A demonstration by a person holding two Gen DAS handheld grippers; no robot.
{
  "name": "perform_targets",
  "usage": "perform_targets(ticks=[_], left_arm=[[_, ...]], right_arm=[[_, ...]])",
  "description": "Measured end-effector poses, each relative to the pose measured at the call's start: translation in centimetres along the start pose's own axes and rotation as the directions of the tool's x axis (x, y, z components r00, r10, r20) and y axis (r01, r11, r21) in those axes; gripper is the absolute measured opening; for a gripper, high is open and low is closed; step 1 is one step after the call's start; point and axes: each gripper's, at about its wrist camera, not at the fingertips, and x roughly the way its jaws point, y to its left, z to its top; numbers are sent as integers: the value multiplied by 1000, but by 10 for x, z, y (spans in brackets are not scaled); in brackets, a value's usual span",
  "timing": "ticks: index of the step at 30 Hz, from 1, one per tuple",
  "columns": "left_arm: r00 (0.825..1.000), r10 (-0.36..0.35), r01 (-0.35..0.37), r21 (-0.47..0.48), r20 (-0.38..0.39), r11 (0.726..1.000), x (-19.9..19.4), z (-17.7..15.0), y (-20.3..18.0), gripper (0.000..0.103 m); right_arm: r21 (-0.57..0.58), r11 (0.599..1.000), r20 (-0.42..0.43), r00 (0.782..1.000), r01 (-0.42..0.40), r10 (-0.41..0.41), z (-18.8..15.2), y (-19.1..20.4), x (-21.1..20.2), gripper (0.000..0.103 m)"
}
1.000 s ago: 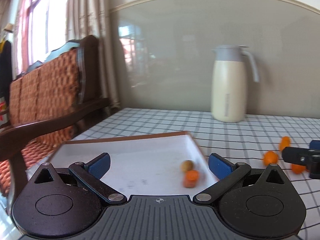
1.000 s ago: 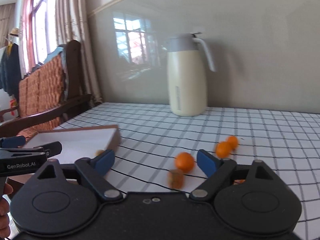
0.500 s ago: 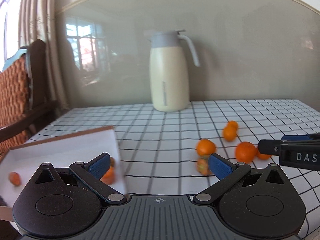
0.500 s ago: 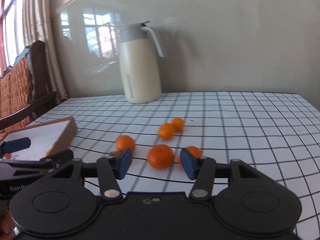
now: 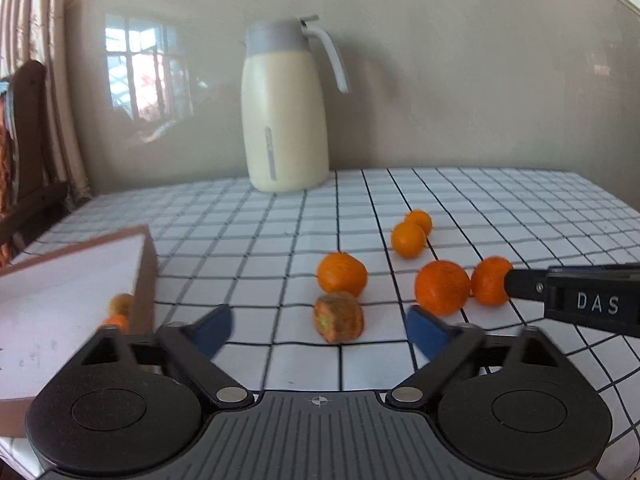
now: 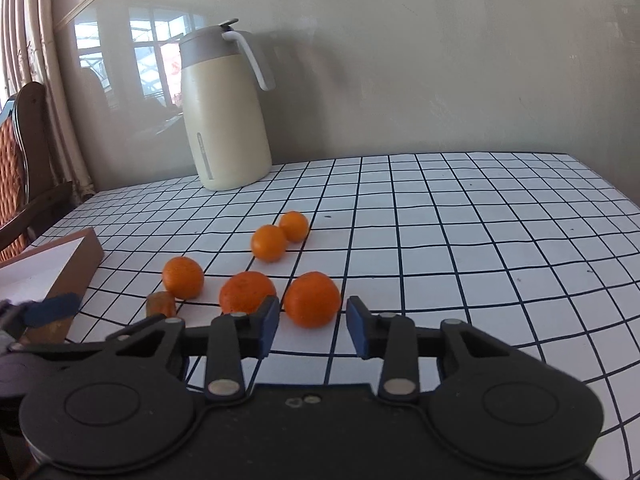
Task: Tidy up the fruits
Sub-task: 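Grasp the mottled brown fruit with the left tool while the right tool grasps an orange tangerine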
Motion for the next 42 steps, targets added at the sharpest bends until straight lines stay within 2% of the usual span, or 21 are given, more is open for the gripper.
perform_targets(ticks=[8,11,42], left_arm=[[999,0,-1,-36,-39,999,20,-1,-1,77],[998,-9,6,-44,-60,999,26,0,-1,61],[997,-21,17,-59,-81,998,45,6,-8,54]], right_arm=[[5,1000,-5,1000,5,-5,3,1,10,29],[8,1000,-7,1000,8,-7,4,2,13,29],[66,998,-46,999,3,0,7,-2,35,32]])
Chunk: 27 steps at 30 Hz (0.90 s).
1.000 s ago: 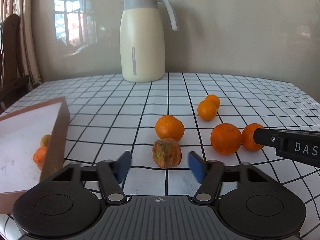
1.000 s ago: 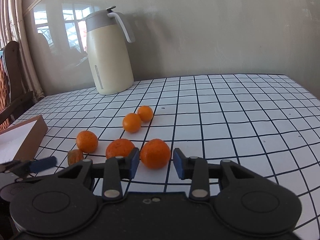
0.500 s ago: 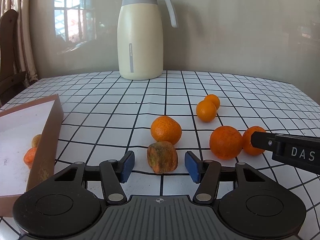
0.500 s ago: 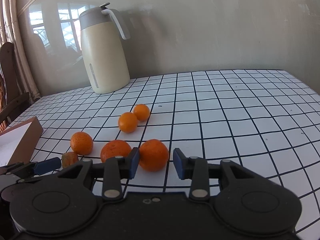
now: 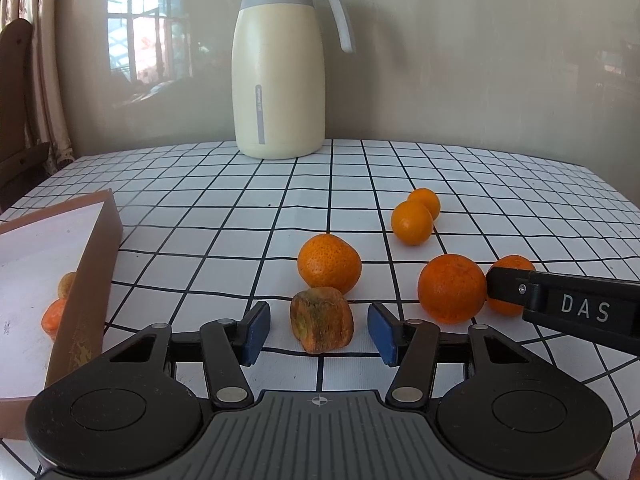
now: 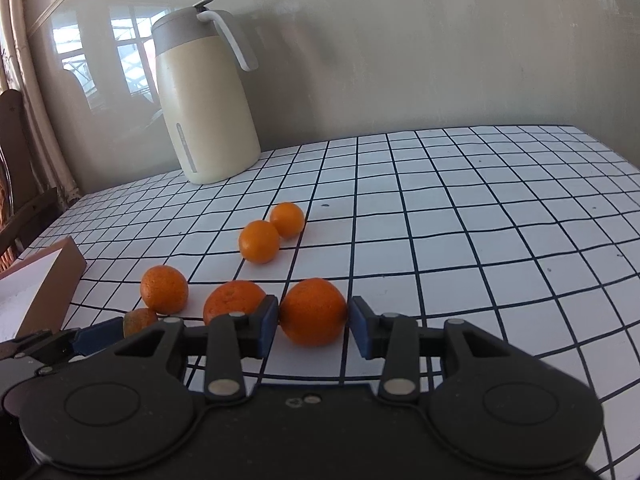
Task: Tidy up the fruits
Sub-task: 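Grasp the mottled brown fruit with the left tool while the right tool grasps an orange tangerine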
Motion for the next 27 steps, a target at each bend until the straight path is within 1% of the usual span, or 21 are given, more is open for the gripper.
perform_targets(ticks=[8,14,16,17,20,24,27], left_arm=[[1000,2,-2,1,0,1000,2,1,-1,55],[1000,3,-3,11,4,1000,2,1,-2,54],[1000,-5,5,15,7,1000,1,0,-3,48],[1000,-7,6,20,11,1000,0,0,-4,40],[1000,-14,14,35,18,999,-2,-1,-7,31],[1000,-18,18,28,19,999,-3,-2,-6,30],[1000,-22,21,31,18,999,-4,-3,-5,28]], right_arm=[[4,1000,4,1000,8,-8,0,2,3,32],[-4,1000,-7,1000,14,-14,-1,4,6,30],[-7,1000,-8,1000,13,-13,-1,4,7,30],[-6,1000,-7,1000,12,-12,-1,4,6,30],[-8,1000,-6,1000,11,-11,-1,3,5,29],[-22,1000,-6,1000,15,-15,-2,4,3,29],[-31,999,-6,1000,17,-17,-3,5,2,29]])
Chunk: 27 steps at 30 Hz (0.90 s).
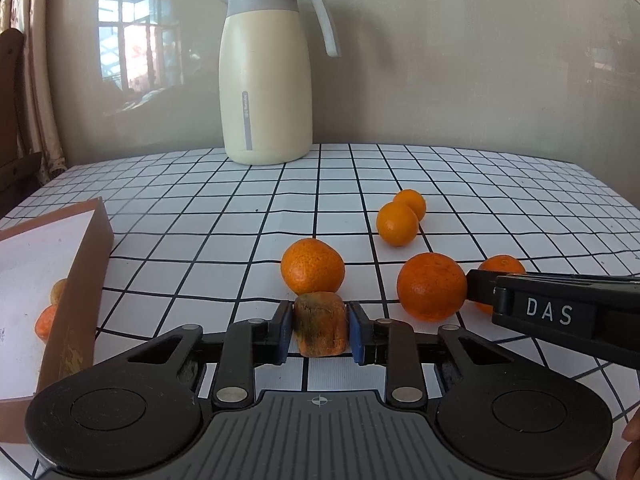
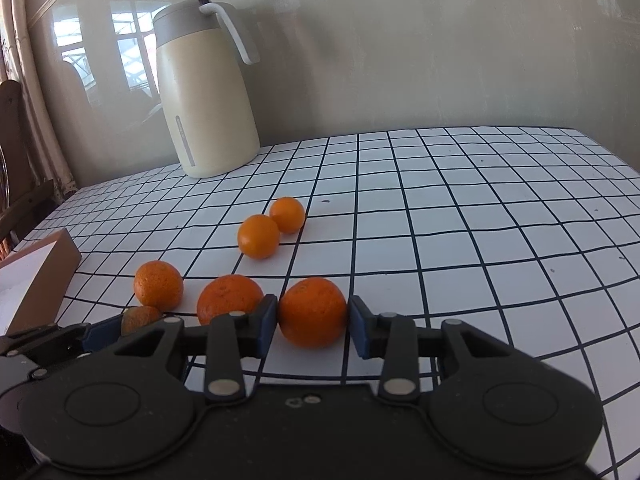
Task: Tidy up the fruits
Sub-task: 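Grasp the mottled brown fruit with the left tool while the right tool grasps an orange tangerine, then carry the mottled fruit and tangerine in both tools over the white box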
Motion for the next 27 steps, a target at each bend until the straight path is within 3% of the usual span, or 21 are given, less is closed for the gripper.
perform_targets(ticks=[22,27], left_arm=[[999,-30,29,29,42,999,-20,-7,7,23],[999,-37,37,3,18,999,-21,-8,16,23]], right_arm=[[-43,999,2,1000,-5,5,-6,2,-9,29],[-65,998,-3,1000,-11,11,-9,4,-13,29]])
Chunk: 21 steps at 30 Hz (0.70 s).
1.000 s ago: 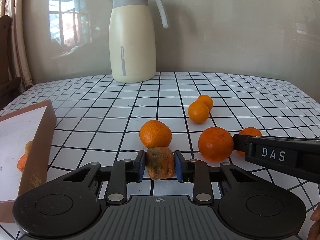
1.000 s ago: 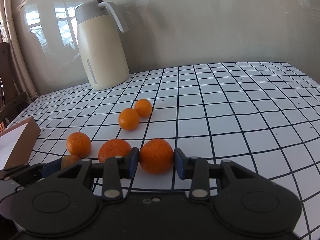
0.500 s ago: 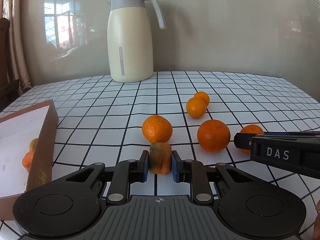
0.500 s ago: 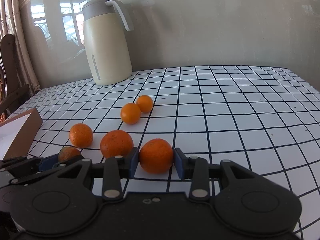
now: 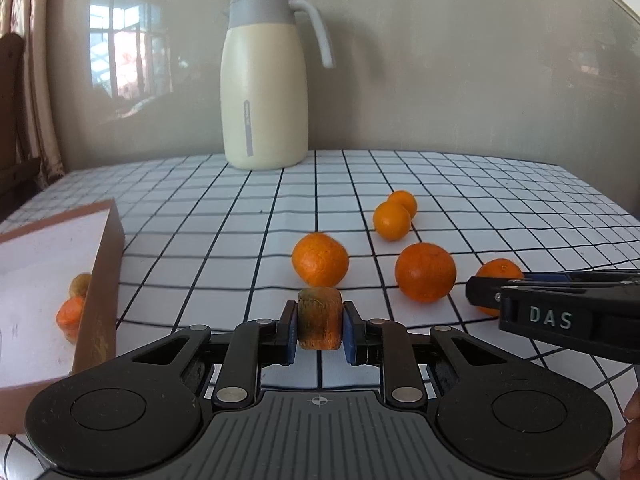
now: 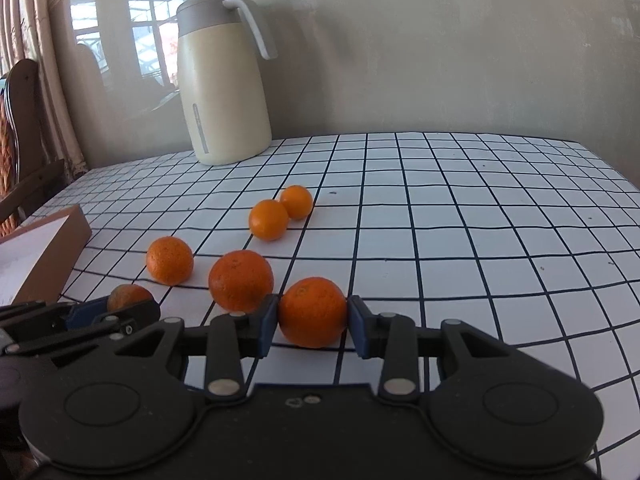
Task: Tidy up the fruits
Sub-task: 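Carry the mottled fruit and tangerine in both tools over the white box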
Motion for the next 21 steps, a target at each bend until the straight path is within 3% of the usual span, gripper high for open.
perform_targets(ticks=[8,21], left_arm=[[999,1,-1,-3,43,1000,-24,0,15,23],[997,18,-15,-39,71,999,-64,2,56,23]], right_arm=[[-51,998,44,998,-34,36,-1,13,-26,29],[-127,979,77,983,-157,167,5,59,-47,29]])
